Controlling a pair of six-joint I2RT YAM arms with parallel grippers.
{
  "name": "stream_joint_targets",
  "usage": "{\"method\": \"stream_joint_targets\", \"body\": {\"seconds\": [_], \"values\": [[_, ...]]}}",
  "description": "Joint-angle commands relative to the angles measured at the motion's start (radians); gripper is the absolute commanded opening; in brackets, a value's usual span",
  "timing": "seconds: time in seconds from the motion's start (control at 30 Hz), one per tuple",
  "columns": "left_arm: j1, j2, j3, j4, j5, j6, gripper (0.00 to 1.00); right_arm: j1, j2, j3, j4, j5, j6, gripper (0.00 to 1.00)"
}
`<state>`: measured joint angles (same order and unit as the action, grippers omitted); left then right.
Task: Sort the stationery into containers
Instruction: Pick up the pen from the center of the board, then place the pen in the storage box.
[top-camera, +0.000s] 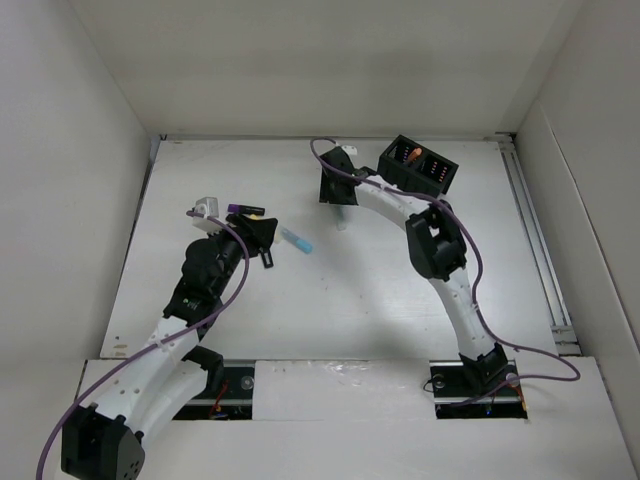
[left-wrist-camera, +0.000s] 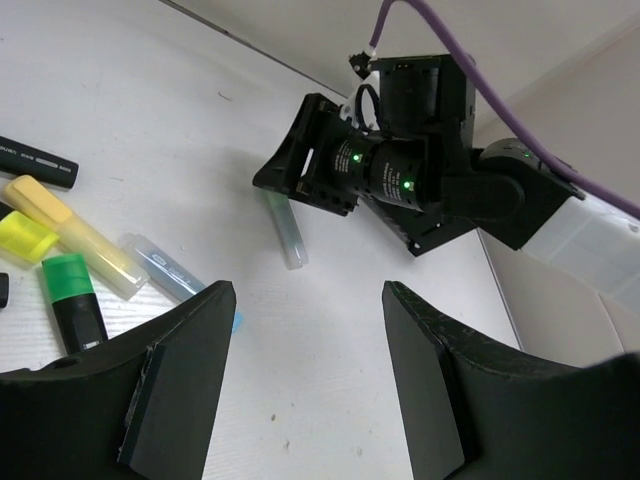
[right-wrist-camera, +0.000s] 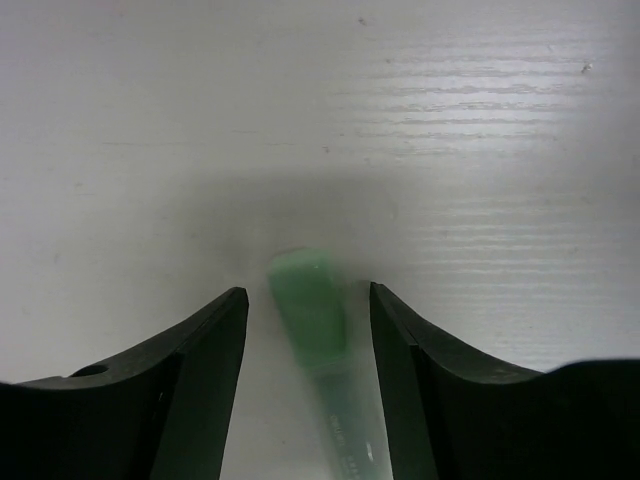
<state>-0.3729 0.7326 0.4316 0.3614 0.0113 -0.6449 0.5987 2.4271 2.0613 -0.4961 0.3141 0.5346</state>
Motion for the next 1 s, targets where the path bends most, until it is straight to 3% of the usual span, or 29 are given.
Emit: {"method": "stream_joint_targets", "body": {"seconds": [0.0, 0.2, 0.37, 0.4, 0.73, 0.97], "values": [[0.0, -0.013, 0.002, 0.047, 0.003, -0.002, 0.58, -0.016, 0.018, 0.049, -0.052, 0.005, -0.022, 0.58], [0.0, -0.013, 0.012, 0.047, 0.013, -0.002, 0.58, -0.025, 0.067, 0.137, -0.13, -0.015, -0.056, 0.48], [0.0, -0.013, 0.012, 0.047, 0.03, -0.002, 0.58, -0.034, 0.061, 0.113, -0.13, -0.015, -0.047, 0.07], [0.0, -0.013, 0.012, 0.047, 0.03, -0.002, 0.58, -0.034, 0.041, 0.083, -0.105, -0.05, -0.047, 0.05], [0.0, 0.039, 0.016, 0.082, 0.058, -0.002, 0.58, -0.129, -0.347, -0.049, 0.131, -0.109, 0.044, 0.04], [0.0, 0.06, 0.024, 0.082, 0.07, -0.002, 0.58, -0.267, -0.384, 0.023, 0.206, 0.222, 0.082, 0.05]]}}
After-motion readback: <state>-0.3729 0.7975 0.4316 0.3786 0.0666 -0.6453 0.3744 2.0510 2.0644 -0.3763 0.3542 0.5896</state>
